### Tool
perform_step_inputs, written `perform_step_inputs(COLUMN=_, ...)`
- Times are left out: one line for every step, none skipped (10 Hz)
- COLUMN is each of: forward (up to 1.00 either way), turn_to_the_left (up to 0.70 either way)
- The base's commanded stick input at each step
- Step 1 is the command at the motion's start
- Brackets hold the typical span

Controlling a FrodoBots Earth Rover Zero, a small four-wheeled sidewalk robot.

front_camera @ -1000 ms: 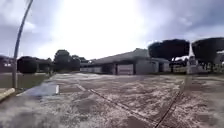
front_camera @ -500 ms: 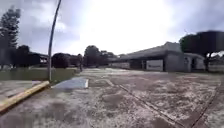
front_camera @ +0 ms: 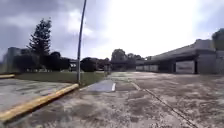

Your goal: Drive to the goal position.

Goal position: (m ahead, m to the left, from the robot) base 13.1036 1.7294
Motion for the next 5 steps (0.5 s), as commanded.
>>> perform_step_inputs(forward=0.00, turn_to_the_left=0.21)
perform_step_inputs(forward=0.00, turn_to_the_left=0.00)
perform_step_inputs(forward=0.00, turn_to_the_left=0.00)
perform_step_inputs(forward=0.13, turn_to_the_left=0.00)
perform_step_inputs(forward=0.35, turn_to_the_left=0.00)
